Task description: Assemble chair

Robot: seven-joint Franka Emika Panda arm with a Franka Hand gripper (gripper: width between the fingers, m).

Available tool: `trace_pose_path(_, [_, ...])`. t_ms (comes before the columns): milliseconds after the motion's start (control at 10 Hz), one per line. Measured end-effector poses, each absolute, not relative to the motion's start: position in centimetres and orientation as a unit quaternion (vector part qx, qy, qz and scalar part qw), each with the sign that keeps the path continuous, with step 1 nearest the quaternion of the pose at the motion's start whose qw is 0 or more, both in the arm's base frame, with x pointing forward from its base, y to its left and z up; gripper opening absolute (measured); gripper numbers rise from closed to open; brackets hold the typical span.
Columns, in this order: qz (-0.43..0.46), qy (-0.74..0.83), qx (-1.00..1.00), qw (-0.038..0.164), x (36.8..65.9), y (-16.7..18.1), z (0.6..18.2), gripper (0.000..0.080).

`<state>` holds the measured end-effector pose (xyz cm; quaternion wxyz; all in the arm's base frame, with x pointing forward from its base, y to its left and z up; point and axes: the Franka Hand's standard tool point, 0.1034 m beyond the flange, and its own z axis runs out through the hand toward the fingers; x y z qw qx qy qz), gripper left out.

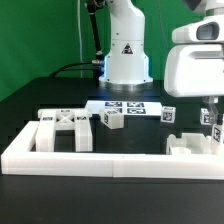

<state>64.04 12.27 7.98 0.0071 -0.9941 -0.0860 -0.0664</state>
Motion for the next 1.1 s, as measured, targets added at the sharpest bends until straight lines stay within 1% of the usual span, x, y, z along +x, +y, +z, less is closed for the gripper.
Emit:
trace_pose_path(300, [-0.065, 0.050, -0.996, 0.017, 64.1, 12.2, 8.0, 0.0287])
trace_pose_path(600, [-0.061, 0.148, -0.987, 0.019, 64.0, 11.5, 7.9, 0.0288])
trace_pose_path(1000, [-0.056, 0.190, -0.980, 0.014, 63.8, 10.7, 7.9, 0.0289])
trace_pose_path(1100, [-0.056, 0.190, -0.980, 0.014, 63.8, 10.7, 7.8, 0.0496])
